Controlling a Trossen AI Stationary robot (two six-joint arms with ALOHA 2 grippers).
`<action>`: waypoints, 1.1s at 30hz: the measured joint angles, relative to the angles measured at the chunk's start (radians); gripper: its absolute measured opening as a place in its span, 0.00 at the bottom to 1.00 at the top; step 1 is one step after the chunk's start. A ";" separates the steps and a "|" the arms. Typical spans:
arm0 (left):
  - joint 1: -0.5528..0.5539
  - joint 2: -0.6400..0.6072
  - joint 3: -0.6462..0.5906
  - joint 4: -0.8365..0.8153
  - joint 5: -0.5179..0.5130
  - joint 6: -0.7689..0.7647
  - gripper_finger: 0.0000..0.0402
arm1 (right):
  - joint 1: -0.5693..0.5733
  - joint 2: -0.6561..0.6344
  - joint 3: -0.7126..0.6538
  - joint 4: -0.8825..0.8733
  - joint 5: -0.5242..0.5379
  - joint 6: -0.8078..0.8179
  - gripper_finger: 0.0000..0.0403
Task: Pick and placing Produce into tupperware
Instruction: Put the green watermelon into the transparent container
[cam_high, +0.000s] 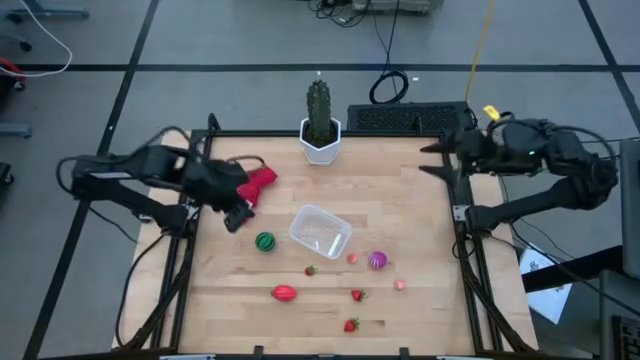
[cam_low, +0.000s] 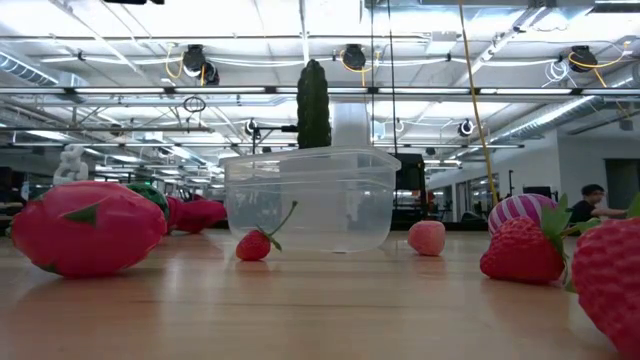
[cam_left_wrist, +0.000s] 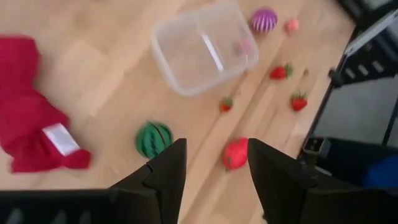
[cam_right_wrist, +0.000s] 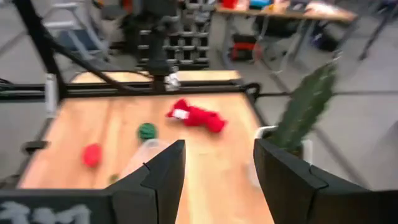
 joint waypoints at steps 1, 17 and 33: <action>-0.017 0.020 0.000 0.000 0.010 -0.024 0.44 | 0.000 -0.004 0.004 0.001 0.009 -0.019 0.45; -0.186 0.226 0.000 0.020 -0.003 -0.384 0.44 | 0.000 -0.034 0.004 -0.007 0.030 -0.151 0.45; -0.192 0.234 0.000 0.022 -0.112 -0.291 0.58 | 0.000 -0.033 0.004 -0.008 0.030 -0.174 0.45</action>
